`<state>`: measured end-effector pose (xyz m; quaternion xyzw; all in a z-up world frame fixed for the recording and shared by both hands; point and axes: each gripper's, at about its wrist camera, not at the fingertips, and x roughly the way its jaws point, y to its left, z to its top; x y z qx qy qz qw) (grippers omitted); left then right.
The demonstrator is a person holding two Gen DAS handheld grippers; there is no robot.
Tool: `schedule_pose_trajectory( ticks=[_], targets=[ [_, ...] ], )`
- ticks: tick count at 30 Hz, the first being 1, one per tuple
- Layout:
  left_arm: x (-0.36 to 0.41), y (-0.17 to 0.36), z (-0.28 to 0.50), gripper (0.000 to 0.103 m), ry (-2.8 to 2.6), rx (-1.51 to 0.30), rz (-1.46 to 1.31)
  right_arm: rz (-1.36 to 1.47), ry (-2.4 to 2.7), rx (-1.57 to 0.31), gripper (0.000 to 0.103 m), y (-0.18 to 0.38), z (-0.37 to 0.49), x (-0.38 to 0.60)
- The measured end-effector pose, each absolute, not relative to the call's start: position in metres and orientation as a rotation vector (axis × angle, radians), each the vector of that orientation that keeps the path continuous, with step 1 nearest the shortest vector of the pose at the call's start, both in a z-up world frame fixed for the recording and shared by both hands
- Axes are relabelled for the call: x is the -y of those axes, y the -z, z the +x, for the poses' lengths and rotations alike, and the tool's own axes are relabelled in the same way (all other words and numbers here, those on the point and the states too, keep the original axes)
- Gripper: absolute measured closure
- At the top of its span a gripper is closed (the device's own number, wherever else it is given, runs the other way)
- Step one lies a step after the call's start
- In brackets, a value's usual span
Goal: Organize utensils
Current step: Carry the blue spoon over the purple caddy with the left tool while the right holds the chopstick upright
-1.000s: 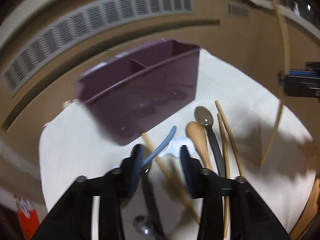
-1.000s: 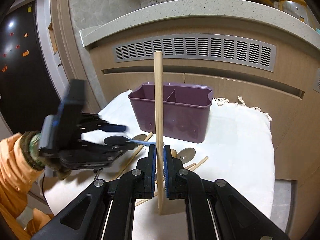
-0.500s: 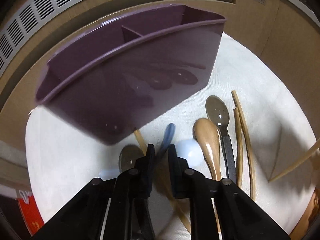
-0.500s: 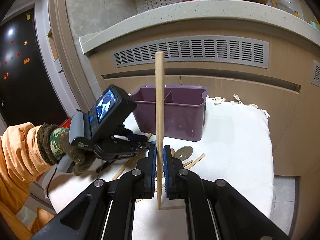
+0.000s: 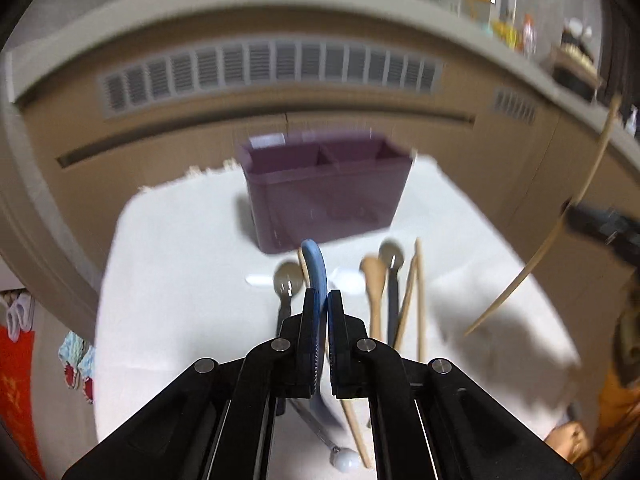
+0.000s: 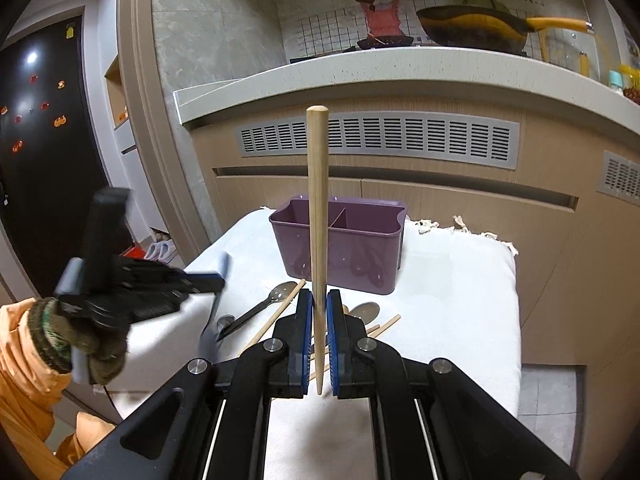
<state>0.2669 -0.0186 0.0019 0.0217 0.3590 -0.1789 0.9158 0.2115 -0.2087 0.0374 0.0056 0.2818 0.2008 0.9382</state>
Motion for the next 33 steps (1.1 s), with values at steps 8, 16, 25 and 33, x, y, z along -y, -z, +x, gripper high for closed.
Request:
schedule_pose_trajectory(
  ticks=[8,16,25,33],
  targets=[
    [0.009,-0.078,0.245,0.099,0.371,-0.521,0.018,-0.01,-0.385,-0.507,0.096,-0.07,0.2,0.205],
    [0.017,-0.178,0.243,0.099,0.343,-0.27,0.073,-0.063,-0.325,-0.305,0.096,-0.168,0.213,0.203],
    [0.021,-0.211,0.303,0.099,0.314,-0.19,0.051,-0.087,-0.261,-0.219,0.096,-0.208,0.284,0.188],
    [0.038,-0.141,0.392,0.099,0.315,-0.323,-0.006,-0.044,-0.264,-0.442,0.096,-0.12,0.385,0.178]
  ],
)
